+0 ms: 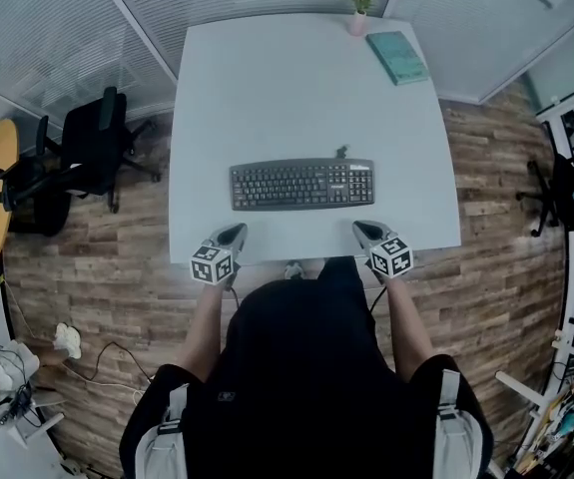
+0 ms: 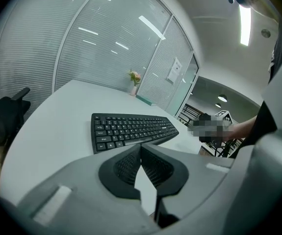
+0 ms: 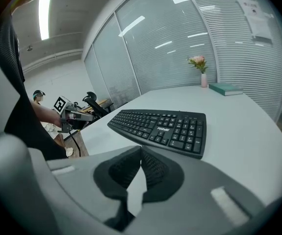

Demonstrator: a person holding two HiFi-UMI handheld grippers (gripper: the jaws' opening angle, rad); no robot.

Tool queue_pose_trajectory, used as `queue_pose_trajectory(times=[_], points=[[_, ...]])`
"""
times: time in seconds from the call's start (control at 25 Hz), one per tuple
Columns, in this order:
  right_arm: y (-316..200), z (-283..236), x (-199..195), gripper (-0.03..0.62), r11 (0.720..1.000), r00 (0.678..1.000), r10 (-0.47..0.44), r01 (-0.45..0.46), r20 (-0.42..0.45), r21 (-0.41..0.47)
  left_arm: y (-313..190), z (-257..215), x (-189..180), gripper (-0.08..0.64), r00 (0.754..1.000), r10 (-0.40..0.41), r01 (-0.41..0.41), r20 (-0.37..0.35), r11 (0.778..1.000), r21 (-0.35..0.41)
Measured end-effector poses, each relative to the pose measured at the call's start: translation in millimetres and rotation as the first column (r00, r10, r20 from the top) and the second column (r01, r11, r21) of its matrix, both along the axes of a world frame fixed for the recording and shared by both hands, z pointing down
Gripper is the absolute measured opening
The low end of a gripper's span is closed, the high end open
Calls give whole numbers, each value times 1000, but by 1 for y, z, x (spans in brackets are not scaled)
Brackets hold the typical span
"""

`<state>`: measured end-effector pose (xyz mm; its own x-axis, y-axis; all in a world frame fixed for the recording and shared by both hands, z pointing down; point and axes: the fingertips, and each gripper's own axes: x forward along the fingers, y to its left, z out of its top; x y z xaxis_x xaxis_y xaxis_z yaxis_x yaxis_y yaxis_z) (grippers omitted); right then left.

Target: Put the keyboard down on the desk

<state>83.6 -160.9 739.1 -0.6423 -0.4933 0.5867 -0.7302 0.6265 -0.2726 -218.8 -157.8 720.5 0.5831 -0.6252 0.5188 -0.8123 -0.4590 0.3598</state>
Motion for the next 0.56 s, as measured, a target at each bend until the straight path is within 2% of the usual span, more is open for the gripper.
queue_pose_trajectory(times=[0.56], points=[[11, -5, -13, 3, 1000, 1000, -20, 20, -16, 4, 15, 6, -9, 11, 1000, -9, 8, -23, 1000, -28]])
